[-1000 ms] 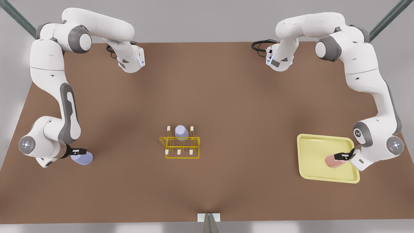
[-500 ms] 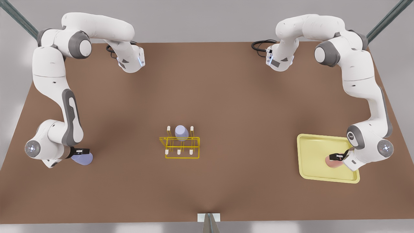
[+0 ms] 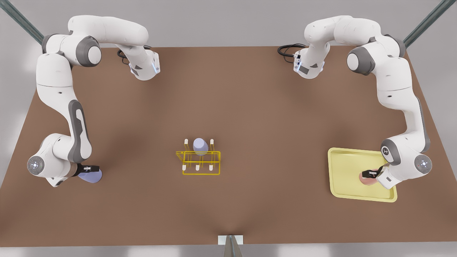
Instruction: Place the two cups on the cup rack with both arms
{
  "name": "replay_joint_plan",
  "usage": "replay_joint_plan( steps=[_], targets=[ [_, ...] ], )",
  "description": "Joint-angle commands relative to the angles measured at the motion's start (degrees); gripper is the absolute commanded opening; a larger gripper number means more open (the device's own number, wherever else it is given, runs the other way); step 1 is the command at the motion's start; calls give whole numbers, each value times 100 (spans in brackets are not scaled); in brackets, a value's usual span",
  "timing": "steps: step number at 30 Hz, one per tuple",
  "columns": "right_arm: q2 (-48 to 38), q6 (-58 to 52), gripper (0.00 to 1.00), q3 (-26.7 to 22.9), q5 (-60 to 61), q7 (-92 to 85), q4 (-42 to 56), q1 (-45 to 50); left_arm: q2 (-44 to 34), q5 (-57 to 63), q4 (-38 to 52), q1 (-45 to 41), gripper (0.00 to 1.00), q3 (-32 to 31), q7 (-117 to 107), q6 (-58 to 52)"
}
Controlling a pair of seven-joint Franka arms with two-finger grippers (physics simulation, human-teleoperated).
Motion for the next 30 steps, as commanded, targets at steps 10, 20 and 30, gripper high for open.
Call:
replay_joint_plan(
  steps=[10,20,30],
  targets=[
    [258,129,78,73,261,38,497,80,-34,19,-1,-9,77,-167,-35,1],
    [223,182,78,1145,366,29,814,115,-974,46,-607,-465,77,-211,-1124,-226],
    [-49,-293,79,3176,296,38,910,255,-948,-60,939,-2637,77,-1511,-7075,-1757]
  ],
)
